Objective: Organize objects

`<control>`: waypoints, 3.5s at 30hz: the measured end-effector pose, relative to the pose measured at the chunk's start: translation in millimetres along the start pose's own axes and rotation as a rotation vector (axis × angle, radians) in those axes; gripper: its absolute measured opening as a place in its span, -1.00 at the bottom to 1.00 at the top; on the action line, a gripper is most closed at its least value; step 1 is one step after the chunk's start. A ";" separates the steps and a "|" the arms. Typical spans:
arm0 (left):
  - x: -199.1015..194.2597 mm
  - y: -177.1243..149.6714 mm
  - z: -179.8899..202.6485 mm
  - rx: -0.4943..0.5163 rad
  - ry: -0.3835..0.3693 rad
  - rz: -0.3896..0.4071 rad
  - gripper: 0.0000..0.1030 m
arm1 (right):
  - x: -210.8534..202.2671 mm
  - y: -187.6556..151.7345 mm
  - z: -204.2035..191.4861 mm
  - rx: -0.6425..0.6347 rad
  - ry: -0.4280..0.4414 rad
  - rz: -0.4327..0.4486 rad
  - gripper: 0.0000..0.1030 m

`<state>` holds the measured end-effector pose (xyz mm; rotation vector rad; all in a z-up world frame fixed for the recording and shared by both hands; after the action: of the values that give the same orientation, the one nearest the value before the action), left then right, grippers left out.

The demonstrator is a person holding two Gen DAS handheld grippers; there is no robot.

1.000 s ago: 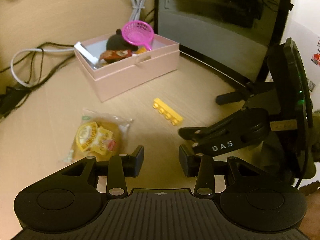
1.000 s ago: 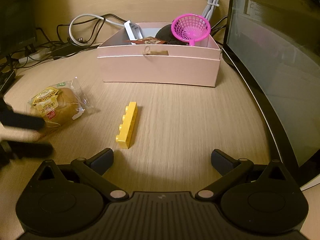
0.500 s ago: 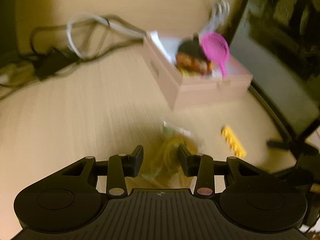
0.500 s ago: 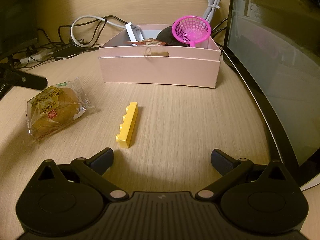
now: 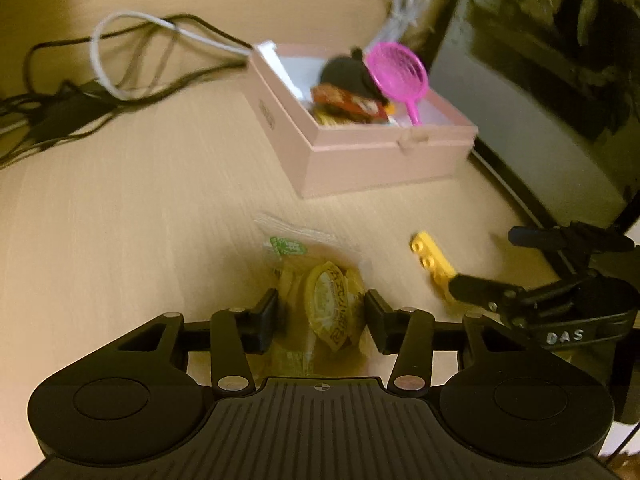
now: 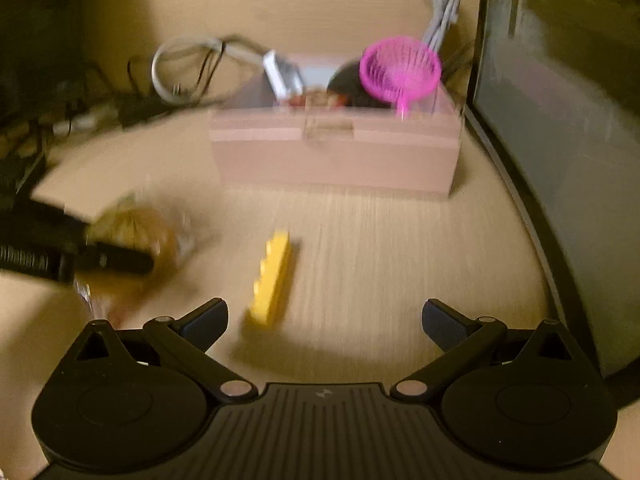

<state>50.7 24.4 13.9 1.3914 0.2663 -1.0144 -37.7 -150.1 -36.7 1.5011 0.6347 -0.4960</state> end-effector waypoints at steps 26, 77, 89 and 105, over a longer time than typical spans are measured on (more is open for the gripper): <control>-31.2 -11.2 -8.0 -0.160 -0.052 0.007 -0.04 | -9.0 26.3 -29.9 -0.082 0.014 -0.069 -0.77; 10.5 140.0 -33.3 -0.302 -0.121 0.374 0.06 | -50.2 68.0 28.2 0.065 -0.079 0.061 -0.77; 16.7 91.5 -61.4 -0.394 -0.064 0.246 0.06 | 3.9 156.0 26.1 0.003 -0.110 0.225 -0.41; 66.2 114.8 -3.5 -0.262 -0.110 0.178 0.05 | 8.8 76.4 65.1 0.066 -0.123 0.056 0.00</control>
<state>172.5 -17.4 45.4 1.0974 0.1826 -0.8714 24.4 -212.3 12.4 1.5336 0.4833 -0.5661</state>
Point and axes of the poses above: each gripper's, at about its wrist camera, not at the fingertips, and x roughly the way its jaws point, z to its right, y to its top, the point moved 2 cm from there along x, roughly the way its jaws point, and after that the axes turned 4 degrees about z, right-handed, at the moved point
